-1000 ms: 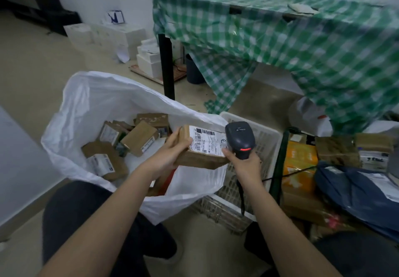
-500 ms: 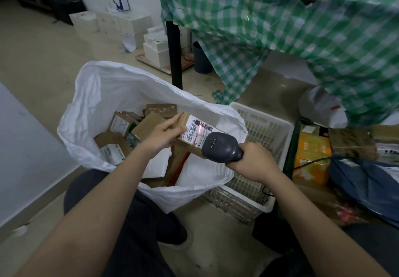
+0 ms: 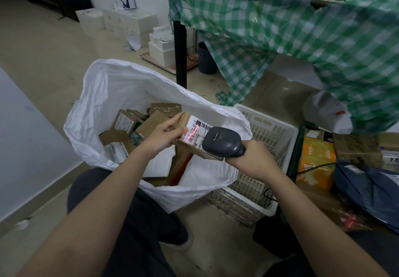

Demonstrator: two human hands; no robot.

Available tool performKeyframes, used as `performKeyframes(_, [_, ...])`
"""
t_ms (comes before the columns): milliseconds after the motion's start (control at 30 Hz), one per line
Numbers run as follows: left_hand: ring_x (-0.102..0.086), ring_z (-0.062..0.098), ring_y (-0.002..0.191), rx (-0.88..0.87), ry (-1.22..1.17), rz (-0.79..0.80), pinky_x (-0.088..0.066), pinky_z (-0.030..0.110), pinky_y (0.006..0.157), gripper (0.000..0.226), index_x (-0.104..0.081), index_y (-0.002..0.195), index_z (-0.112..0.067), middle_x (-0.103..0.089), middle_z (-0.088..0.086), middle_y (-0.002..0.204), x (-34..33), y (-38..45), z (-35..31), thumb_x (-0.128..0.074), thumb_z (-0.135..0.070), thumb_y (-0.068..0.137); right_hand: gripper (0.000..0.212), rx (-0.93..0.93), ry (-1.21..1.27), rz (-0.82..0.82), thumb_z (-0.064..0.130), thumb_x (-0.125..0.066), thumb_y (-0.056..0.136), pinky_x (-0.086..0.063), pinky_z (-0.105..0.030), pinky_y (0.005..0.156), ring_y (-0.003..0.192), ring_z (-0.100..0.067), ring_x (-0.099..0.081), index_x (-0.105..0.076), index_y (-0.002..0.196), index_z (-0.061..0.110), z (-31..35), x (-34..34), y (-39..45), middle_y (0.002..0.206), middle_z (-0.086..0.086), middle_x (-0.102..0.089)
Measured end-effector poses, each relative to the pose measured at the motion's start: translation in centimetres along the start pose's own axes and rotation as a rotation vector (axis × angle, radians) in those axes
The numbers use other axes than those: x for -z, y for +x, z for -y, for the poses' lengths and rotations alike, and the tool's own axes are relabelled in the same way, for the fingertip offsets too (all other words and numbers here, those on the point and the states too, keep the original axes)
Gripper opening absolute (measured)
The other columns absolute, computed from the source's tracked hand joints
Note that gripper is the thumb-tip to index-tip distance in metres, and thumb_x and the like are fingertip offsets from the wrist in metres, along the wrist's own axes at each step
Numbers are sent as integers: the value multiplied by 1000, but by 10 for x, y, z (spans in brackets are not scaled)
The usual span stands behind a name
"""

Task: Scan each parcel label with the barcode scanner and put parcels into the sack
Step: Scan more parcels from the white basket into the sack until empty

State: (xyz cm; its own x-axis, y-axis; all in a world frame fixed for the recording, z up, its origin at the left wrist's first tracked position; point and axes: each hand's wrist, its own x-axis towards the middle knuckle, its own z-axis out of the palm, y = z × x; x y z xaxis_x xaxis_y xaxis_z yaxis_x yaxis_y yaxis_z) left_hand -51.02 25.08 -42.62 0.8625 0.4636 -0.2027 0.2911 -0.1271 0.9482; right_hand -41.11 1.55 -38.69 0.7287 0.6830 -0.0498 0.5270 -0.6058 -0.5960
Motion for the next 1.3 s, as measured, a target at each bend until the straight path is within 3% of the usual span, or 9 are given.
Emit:
performKeyframes(233, [-45,20,127,-59,-43,-334,-39,44,104,69,-33,144,-46,-40,-5,144,41,-5,8,-67,-46,83,35,-83,283,-190,21,-70,78,-34,-28,56,51,-14,-42,-43,56,18,-6,-18,21,48,6,-43])
performKeyframes(367, [-9,37,146,78,310,-539,-19,58,115,80,-11,152,-37,6,5,161,63,29,20,-61,-43,90,29,-164,421,-217,21,-71,78,-35,-31,57,52,-16,-42,-48,60,14,-14,-27,34,48,7,-44])
performKeyframes(500, [-16,39,145,229,472,-322,-24,56,114,70,-23,151,-27,-5,14,161,47,55,32,-58,-36,91,27,-255,511,-262,16,-71,78,-36,-30,58,55,-19,-46,-54,68,-2,-42,-24,31,55,-6,-50])
performKeyframes(667, [-49,20,126,-153,390,-297,-43,38,104,39,-52,134,-20,-50,3,139,-38,57,-3,-54,-21,95,24,-430,585,-306,16,-73,80,-39,-33,61,61,-23,-52,-59,74,-3,-105,-10,18,61,-13,-54])
performKeyframes(867, [-46,16,124,-451,456,-44,-32,21,101,34,-53,130,-15,-50,3,136,-146,82,-35,-52,-16,96,16,-584,710,-334,14,-72,84,-40,-33,55,56,-22,-52,-59,79,5,-158,5,30,65,-12,-55])
performKeyframes(1033, [-49,27,122,-500,716,195,-37,33,101,39,-53,132,-10,-54,12,132,-231,136,-25,-52,-11,93,17,-688,862,-359,14,-68,86,-38,-22,41,53,-19,-49,-55,76,10,-196,10,67,64,-9,-51])
performKeyframes(1100, [-45,29,126,-547,1043,288,-27,40,111,38,-54,129,-12,-54,11,132,-259,159,-12,-51,-14,91,16,-706,901,-370,16,-69,84,-39,-27,48,54,-21,-50,-57,75,11,-210,8,84,63,-9,-52])
performKeyframes(1167, [-32,29,138,-556,1509,358,0,50,119,43,-52,133,-15,-46,9,142,-275,178,1,-52,-22,91,15,-711,933,-387,16,-69,83,-39,-29,51,54,-21,-51,-57,75,11,-224,5,98,61,-9,-52])
performKeyframes(1300, [-6,29,148,-416,1926,296,28,49,102,67,-26,152,-20,-23,6,158,-263,203,13,-48,-46,94,14,-721,991,-358,13,-68,85,-40,-25,48,53,-18,-50,-56,80,9,-242,-9,116,66,-9,-49])
